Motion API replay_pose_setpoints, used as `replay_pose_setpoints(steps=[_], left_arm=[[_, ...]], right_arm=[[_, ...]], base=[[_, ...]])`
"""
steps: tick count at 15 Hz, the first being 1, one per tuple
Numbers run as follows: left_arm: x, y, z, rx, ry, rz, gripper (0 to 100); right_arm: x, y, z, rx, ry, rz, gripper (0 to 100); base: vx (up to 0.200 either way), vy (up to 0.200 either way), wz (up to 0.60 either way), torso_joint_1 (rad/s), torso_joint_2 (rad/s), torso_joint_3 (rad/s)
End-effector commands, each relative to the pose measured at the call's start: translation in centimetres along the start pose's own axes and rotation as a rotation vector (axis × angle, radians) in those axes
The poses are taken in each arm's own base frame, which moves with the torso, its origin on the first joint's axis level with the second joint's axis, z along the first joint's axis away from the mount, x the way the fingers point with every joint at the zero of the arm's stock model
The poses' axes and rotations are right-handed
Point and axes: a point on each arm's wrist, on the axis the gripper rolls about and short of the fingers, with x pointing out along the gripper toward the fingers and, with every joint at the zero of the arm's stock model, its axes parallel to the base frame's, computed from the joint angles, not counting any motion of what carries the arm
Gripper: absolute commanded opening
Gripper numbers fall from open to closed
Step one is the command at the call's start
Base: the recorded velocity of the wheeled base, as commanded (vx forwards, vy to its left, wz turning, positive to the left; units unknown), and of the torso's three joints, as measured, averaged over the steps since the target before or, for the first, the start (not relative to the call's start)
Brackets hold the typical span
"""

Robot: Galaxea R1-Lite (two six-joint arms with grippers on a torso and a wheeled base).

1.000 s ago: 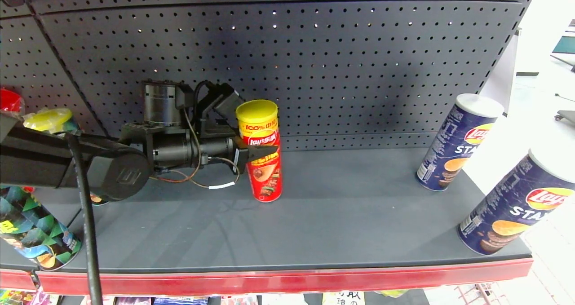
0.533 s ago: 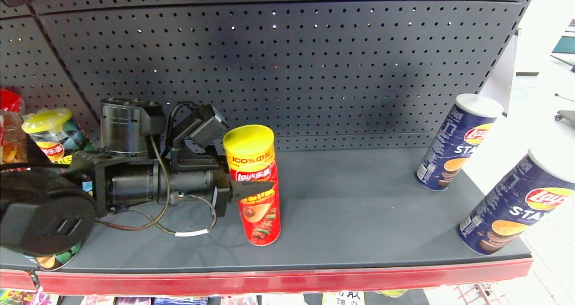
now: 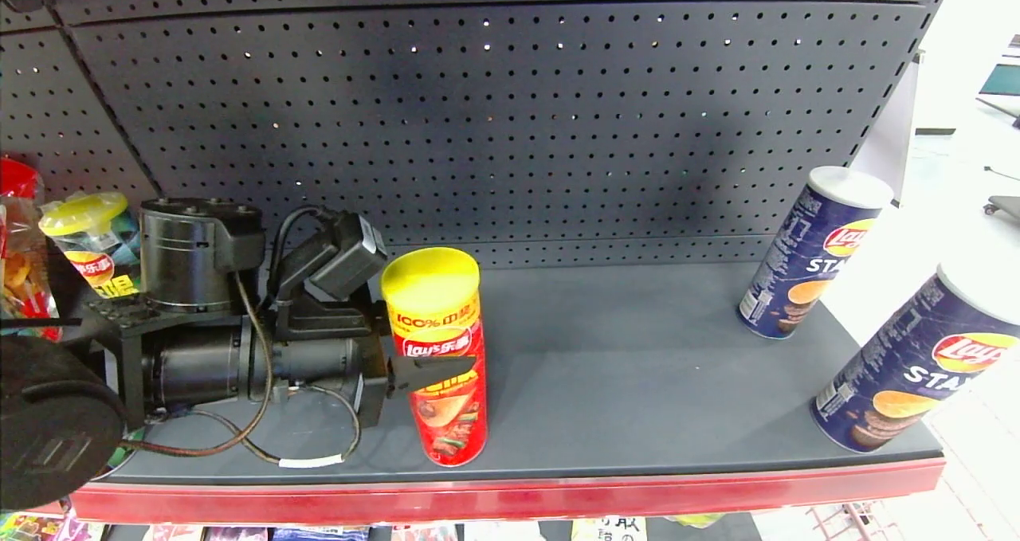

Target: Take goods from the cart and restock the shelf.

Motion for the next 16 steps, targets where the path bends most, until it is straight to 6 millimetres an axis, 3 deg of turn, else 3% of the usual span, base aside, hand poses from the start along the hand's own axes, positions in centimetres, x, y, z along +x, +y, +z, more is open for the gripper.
replay_pose_setpoints(steps=[1, 6, 16], left_arm=[[0.1, -0.5, 0.2, 0.009, -0.005, -0.019, 0], [-0.3, -1.3, -0.7, -0.006, 0.017, -0.035, 0], [-0.2, -1.6, -0.6, -0.003, 0.017, -0.042, 0]], right_arm=[[0.0, 0.0, 0.0, 0.0, -0.001, 0.0, 0], [0.0, 0.0, 0.1, -0.001, -0.006, 0.0, 0], [-0.1, 0.0, 0.5, -0.003, -0.009, -0.001, 0]], base=[[0.0, 0.0, 0.0, 0.0, 0.0, 0.0], [0.0, 0.0, 0.0, 0.0, 0.0, 0.0], [0.0, 0.0, 0.0, 0.0, 0.0, 0.0]])
